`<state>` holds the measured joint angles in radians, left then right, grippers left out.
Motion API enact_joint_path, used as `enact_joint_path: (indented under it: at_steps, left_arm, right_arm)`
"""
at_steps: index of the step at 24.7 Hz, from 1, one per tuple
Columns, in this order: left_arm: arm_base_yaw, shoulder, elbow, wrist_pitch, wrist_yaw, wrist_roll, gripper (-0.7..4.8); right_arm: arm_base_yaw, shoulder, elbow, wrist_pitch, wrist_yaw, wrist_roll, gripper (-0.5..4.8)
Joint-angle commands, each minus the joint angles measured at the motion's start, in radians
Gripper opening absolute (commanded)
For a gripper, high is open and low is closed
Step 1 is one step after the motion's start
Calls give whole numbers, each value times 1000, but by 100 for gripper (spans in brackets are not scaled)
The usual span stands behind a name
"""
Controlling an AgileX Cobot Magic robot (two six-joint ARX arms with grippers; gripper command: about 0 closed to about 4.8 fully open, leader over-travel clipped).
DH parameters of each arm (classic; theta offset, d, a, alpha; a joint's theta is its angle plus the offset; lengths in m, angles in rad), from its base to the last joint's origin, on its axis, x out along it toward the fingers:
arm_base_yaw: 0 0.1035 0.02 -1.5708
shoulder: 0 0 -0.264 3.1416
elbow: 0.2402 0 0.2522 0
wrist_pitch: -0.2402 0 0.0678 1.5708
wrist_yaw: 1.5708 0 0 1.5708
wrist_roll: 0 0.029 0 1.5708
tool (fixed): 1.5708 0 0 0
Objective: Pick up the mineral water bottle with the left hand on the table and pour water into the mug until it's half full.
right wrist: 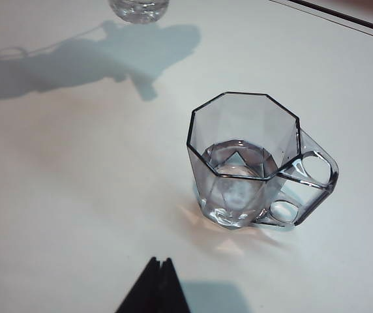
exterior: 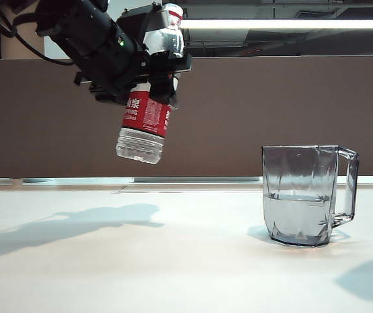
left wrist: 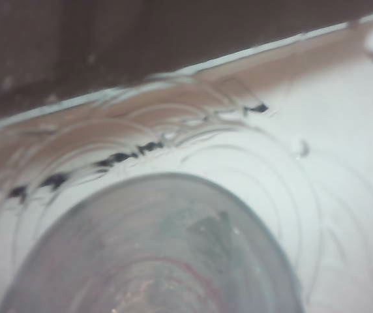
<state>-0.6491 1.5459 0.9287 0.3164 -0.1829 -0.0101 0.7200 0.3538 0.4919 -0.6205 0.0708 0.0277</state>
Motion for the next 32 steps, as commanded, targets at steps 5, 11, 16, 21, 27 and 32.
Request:
enact_joint_path:
  at_steps: [5,11,16,21,27,32]
  left_arm:
    - [11,-31,-13,9,3,-36,238]
    - [17,-36,-161,245,-2,-85,238]
    - [18,-37,-253,331,-67,-132,238]
    - [18,-62,-306,344,-163,-148,238]
    - [16,-67,-324,292,-277,-143,238]
    - [16,-67,-324,284,-276,-145,238]
  right_arm:
    - [1,-2,7,11,-2,3,-2]
    - [1,-2,6,11,-2,3,-1]
    - [1,-2,7,11,-3,3,-1]
    - [1,-2,6,11,-3,3,-2]
    - [1,-2,6,11,-3,3,-2]
    - [1,-2,6,11,-14,2,-1]
